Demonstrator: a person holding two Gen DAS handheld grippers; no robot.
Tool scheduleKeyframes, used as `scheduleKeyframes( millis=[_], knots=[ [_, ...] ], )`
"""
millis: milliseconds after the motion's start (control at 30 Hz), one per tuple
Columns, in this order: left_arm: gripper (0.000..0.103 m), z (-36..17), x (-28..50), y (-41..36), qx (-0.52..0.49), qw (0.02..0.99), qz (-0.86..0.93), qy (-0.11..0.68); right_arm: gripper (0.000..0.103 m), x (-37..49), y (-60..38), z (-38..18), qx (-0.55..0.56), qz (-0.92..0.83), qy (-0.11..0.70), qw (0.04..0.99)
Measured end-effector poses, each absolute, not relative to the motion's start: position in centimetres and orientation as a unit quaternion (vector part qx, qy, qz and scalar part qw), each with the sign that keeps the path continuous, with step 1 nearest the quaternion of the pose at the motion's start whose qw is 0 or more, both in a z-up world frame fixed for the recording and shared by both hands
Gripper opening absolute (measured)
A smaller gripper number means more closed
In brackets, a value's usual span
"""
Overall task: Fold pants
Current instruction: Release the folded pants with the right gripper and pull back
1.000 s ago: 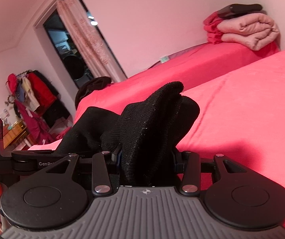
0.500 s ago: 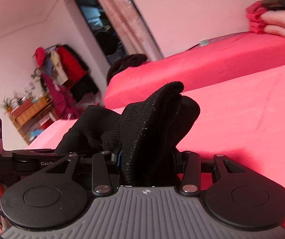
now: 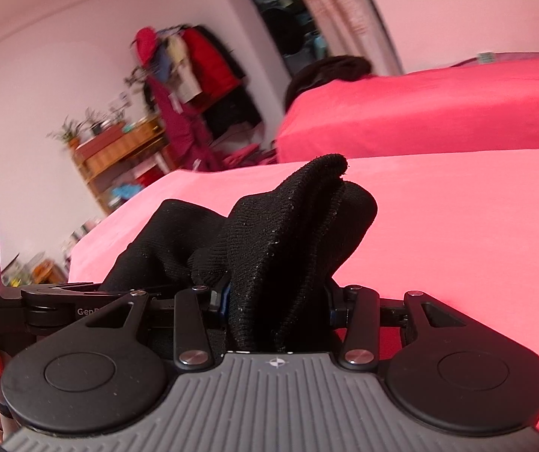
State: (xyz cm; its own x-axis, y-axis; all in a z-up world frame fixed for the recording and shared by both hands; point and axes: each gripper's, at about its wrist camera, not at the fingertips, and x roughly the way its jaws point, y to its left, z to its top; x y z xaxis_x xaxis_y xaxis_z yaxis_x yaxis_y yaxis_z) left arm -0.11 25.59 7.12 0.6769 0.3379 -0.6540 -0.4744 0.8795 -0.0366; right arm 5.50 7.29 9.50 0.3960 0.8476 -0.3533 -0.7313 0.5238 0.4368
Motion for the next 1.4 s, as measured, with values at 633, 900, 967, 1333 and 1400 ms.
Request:
scheduleKeyframes(
  millis=[633,900,967,1333,1400],
  knots=[
    [0.103,1.8,-3.0,33.7,-0.208,0.884,0.246,0.339,0.075,8.9,14.4,3.9,0.113,0.446,0.382,0.801],
    [0.103,2.9,-4.7,33.0,-0.181,0.887,0.272,0.327,0.088,6.9,11.7,7.3,0.101,0.403,0.297,0.860],
    [0.103,3.0,-4.9,32.7,-0.181,0.886,0.277,0.324,0.090,5.9,12.4,7.6,0.067,0.421,0.286,0.858],
    [0.103,4.6,-7.2,32.1,-0.173,0.885,0.296,0.315,0.093,5.9,10.6,4.2,0.083,0.395,0.375,0.835],
    [0.103,5.0,-7.5,31.6,-0.166,0.884,0.304,0.314,0.093,5.8,9.5,4.5,0.085,0.384,0.370,0.842]
  ],
)
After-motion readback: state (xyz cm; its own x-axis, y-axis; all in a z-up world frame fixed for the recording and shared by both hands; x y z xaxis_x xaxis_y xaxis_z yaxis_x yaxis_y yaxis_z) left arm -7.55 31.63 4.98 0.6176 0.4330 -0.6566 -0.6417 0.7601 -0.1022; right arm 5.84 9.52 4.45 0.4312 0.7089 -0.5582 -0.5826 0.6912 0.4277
